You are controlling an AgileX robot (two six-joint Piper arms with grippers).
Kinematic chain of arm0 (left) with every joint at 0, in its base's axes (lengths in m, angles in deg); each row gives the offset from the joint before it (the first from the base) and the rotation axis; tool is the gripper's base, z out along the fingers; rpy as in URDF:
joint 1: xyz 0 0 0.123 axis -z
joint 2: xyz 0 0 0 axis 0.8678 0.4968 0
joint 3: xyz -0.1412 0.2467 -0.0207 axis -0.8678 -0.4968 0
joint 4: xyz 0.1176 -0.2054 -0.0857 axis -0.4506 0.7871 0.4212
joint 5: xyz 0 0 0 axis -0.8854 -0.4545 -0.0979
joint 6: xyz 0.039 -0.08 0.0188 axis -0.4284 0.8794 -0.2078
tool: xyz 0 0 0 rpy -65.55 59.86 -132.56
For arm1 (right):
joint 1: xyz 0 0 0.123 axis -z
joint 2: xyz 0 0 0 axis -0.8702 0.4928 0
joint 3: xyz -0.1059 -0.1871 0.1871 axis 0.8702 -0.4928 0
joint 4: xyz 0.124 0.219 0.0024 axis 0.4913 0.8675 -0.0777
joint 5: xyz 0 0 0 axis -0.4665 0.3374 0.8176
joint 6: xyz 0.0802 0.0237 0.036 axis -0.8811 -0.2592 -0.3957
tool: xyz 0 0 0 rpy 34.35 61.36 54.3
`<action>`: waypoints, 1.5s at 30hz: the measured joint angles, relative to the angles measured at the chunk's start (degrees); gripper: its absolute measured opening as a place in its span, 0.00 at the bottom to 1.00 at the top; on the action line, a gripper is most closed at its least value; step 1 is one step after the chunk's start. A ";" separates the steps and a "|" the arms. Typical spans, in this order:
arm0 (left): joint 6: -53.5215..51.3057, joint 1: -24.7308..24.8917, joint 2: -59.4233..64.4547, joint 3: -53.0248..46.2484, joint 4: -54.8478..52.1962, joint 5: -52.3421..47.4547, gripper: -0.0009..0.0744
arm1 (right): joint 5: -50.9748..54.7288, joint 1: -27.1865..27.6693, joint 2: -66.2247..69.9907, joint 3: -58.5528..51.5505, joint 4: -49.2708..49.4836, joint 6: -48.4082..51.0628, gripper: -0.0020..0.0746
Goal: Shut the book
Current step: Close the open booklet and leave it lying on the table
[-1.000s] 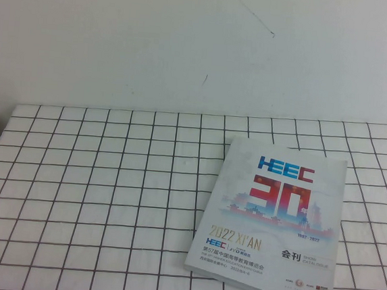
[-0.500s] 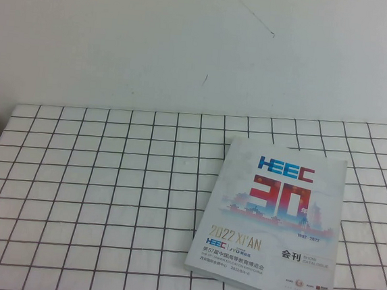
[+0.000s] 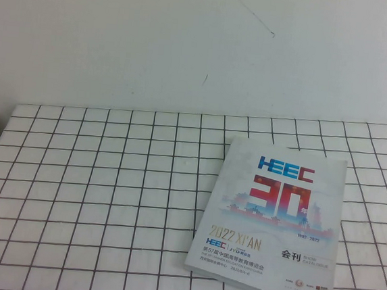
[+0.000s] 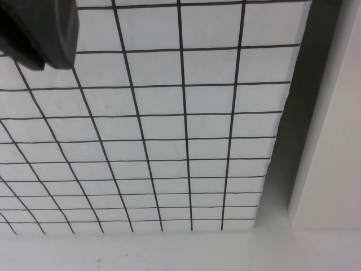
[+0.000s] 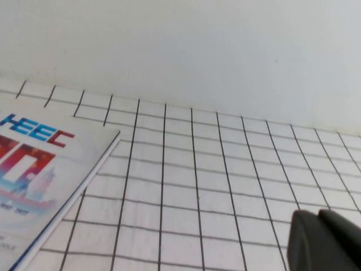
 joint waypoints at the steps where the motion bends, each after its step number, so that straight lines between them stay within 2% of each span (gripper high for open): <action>1: 0.00 0.00 0.00 0.00 0.00 0.00 0.01 | -3.08 0.00 -0.56 -2.09 -0.24 0.00 0.02; 4: 0.00 0.00 0.00 0.00 0.00 0.00 0.01 | -8.13 0.00 -3.16 -7.74 -0.40 -0.38 0.02; 11: 0.00 0.00 -0.13 0.00 0.00 0.00 0.01 | -10.58 1.04 -5.04 -16.15 -0.89 -6.22 0.02; 17: 0.00 0.00 -0.13 0.00 0.00 0.00 0.01 | -7.15 3.42 -5.04 -15.91 -0.89 -8.78 0.02; 25: 0.00 0.00 -0.13 0.00 0.00 0.00 0.01 | -6.71 3.41 -5.04 -15.82 -0.89 -9.01 0.02; 33: 0.00 0.00 -0.13 0.00 0.00 0.00 0.01 | -6.85 3.41 -5.04 -15.82 4.83 -2.63 0.02; 45: 0.00 0.00 -0.13 0.00 0.00 0.00 0.01 | -6.85 3.41 -5.04 -15.82 5.58 -2.07 0.02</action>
